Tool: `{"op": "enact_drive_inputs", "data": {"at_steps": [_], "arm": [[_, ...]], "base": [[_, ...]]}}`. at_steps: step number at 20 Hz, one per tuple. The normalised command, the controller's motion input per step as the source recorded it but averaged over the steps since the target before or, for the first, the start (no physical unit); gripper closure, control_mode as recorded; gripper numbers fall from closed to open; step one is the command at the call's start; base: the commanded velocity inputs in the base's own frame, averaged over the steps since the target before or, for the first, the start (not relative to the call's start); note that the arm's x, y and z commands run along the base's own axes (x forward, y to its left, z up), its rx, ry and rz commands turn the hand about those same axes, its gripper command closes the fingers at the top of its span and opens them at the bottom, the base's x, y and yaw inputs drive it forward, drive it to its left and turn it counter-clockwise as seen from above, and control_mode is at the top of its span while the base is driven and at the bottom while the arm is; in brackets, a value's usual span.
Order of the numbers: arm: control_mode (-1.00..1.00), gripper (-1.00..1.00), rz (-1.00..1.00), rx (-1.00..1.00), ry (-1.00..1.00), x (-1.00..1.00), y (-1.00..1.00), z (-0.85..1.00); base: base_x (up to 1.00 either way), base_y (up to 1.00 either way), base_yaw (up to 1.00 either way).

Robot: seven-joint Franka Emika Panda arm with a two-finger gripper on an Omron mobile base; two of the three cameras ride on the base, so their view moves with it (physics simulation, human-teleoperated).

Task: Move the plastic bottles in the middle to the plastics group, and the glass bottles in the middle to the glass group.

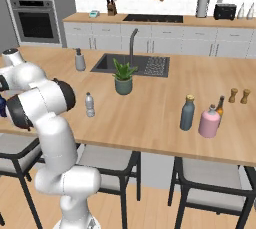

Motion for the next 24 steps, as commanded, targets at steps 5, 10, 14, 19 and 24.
{"op": "enact_drive_inputs", "data": {"at_steps": [5, 10, 14, 19, 24], "arm": [[-1.0, 1.0, 0.0, 0.0, 0.0, 0.45, 0.37, 0.0], [-1.0, 1.0, 0.01, 0.01, -0.01, 0.06, 0.52, 0.0], [-1.0, 1.0, 0.01, 0.0, 0.0, 0.15, 0.64, -0.07], [-1.0, 1.0, 0.0, 0.0, 0.0, 0.2, 0.35, -0.15], [-1.0, 1.0, 0.0, 0.0, 0.0, 0.19, 0.19, -0.15]], "base": [[0.0, 0.0, 0.0], [0.0, 0.0, 0.0], [0.0, 0.0, 0.0], [0.0, 0.0, 0.0], [0.0, 0.0, 0.0]]}}
